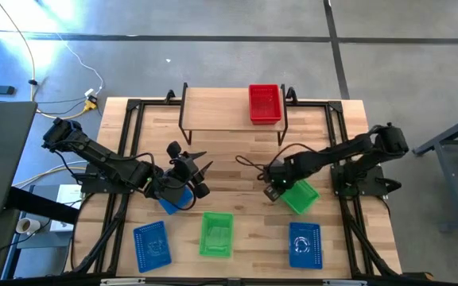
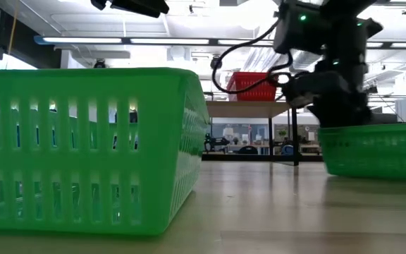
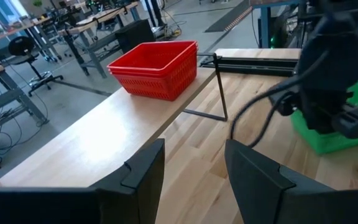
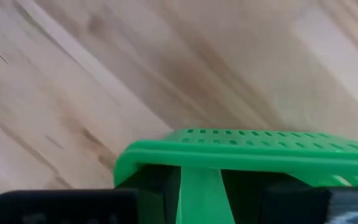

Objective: Stack baskets on shelf by color
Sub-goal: Stack the top left green basket on the top of the right green basket

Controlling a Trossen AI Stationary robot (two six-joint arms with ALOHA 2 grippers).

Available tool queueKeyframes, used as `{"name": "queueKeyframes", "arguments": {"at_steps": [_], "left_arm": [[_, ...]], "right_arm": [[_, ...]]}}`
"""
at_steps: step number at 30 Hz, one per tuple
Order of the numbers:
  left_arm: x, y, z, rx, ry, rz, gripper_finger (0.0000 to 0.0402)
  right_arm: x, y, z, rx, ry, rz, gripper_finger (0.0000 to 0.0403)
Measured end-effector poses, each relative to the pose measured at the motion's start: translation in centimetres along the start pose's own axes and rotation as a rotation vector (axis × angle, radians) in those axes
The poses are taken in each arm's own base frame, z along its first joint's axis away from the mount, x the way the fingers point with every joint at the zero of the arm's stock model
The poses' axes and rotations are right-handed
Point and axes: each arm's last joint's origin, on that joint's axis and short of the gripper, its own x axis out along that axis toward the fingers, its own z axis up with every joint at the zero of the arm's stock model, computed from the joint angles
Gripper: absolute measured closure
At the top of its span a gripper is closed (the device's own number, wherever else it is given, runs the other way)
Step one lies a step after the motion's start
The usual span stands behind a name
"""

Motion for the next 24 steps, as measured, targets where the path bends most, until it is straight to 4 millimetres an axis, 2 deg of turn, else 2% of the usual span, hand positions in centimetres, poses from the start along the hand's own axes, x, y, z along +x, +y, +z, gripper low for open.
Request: {"name": "queueKeyframes", "arguments": {"at_steps": [6,16,20,24], "left_arm": [[0.0,0.0,0.0,0.026,0.0,0.0,0.0243],[0.0,0.0,0.0,0.025,0.0,0.0,0.0243],[0.0,0.0,0.0,0.022,0.0,0.0,0.0243],[0.0,0.0,0.0,0.018,0.0,0.0,0.0243]], "right_arm": [[0.0,0.0,1.5,-0.025,-0.069,0.07,0.0305],[-0.4,1.4,2.8,-0.109,-0.169,0.243,0.0305],[-1.0,1.5,2.9,-0.105,-0.145,0.202,0.0305],[-2.5,1.6,2.8,-0.113,-0.12,0.063,0.0305]]}}
